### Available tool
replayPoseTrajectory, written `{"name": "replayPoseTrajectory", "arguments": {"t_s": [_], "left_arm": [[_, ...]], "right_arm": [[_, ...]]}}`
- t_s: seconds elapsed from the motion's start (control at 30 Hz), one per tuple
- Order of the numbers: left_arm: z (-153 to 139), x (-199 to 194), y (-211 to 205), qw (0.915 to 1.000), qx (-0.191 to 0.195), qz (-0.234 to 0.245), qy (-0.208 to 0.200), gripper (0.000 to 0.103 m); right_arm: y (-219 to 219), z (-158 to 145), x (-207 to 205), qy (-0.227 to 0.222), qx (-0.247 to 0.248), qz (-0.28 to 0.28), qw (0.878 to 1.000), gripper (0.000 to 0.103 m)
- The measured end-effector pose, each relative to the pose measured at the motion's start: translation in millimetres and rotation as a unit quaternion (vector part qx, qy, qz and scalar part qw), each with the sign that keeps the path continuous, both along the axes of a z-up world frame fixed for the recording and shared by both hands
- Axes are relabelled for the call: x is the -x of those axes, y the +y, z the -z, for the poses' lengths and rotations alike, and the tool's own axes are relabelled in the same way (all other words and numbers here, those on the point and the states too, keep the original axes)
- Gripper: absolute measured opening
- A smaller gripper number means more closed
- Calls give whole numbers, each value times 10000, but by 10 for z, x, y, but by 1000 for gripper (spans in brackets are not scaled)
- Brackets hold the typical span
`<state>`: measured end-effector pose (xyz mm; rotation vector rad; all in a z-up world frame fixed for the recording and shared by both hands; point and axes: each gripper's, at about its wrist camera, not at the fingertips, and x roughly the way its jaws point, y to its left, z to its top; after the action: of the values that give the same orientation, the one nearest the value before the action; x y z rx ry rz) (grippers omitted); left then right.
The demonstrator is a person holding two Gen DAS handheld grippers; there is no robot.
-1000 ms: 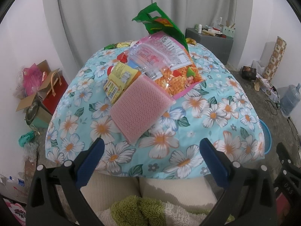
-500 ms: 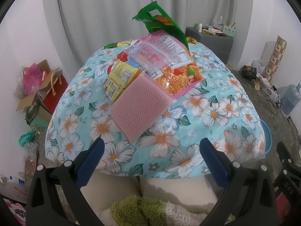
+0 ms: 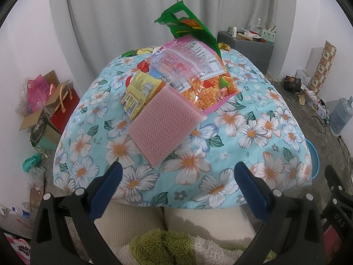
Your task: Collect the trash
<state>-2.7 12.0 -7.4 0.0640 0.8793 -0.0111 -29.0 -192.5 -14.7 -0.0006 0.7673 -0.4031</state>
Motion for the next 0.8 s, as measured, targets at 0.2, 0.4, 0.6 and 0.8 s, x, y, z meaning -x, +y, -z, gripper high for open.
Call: {"name": "replayPoseTrajectory", "arguments": {"t_s": [0.2, 0.4, 0.6, 0.8], "left_arm": [[0, -2, -1, 10000, -1, 4, 6, 99], [-5, -9, -2, 10000, 1, 9, 6, 99], [47, -7, 61, 9999, -90, -115, -87, 99], [76, -95, 330, 9987, -168, -435, -204, 99]], "right_arm": [[11, 2, -7, 7, -8, 1, 10000, 97], [-13, 0, -8, -6, -34, 5, 10000, 97], [-7, 22, -78, -131, -326, -104, 9993, 97], [154, 35, -395, -144, -574, -567, 9966, 97]]}}
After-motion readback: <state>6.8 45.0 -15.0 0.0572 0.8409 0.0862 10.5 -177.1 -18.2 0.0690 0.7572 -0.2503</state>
